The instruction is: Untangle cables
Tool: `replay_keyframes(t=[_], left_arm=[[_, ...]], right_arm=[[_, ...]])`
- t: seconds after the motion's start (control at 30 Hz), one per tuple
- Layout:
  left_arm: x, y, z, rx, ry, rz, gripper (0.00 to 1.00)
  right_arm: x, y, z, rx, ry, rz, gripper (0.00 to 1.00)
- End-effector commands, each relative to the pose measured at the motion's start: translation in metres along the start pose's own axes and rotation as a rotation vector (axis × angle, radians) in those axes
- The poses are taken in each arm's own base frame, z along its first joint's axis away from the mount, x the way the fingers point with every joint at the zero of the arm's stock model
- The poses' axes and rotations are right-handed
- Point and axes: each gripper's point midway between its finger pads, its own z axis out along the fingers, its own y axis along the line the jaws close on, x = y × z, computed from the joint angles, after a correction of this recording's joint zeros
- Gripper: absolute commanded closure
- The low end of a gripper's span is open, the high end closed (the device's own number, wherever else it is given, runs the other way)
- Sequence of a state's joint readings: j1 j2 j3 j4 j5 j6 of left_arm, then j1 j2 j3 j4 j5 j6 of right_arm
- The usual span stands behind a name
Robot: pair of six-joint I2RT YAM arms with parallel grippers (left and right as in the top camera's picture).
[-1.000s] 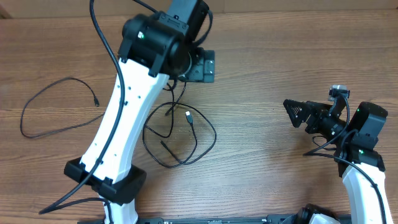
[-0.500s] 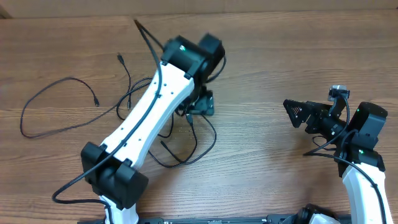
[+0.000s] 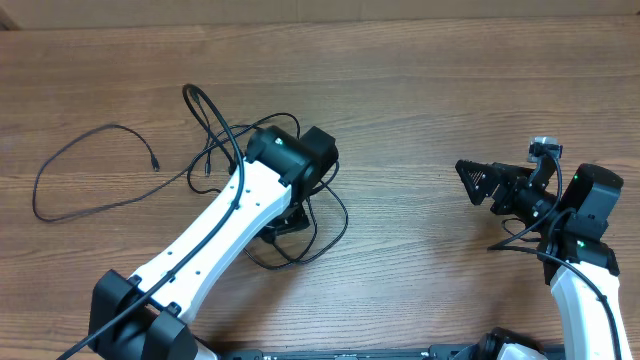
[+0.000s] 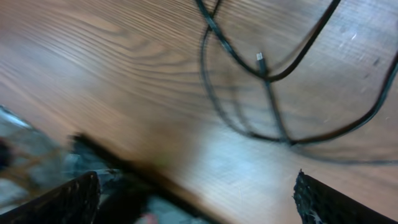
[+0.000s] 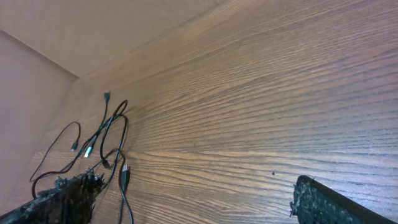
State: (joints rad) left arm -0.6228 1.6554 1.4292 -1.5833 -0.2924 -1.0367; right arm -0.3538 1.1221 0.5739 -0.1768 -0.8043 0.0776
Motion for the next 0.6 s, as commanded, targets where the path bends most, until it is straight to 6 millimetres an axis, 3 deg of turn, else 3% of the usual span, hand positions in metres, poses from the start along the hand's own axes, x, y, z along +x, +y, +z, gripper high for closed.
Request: replay_keyframes(t=[0.0,0.07,0.17,0.4,0.57], left_arm=[[0.017,-0.021,0.020,0.046,0.069,-0.239,0.01],[0.021,-0.047,0.031,0.140,0.105,-0.314,0.01],[0.017,-0.058,0.040,0.175,0.094,-0.380,0.01],[0.014,-0.044,0.073,0.097,0.024,-0.646,0.00],[-0.002,-0.047,0.077,0.128,-0.063,-0.698,0.01]], right_arm=[[-0.005,-0.001,-0.001,0.006,-0.011,-0.013,0.00],[-0.005,-0.001,-0.001,0.007,-0.012,-0.014,0.00],[-0.005,-0.001,-0.001,0.007,-0.011,-0.013,0.00],[-0.005,-0.001,-0.001,0.007,-0.012,-0.014,0.00],[-0.005,-0.001,-0.001,0.007,-0.011,-0.013,0.00]])
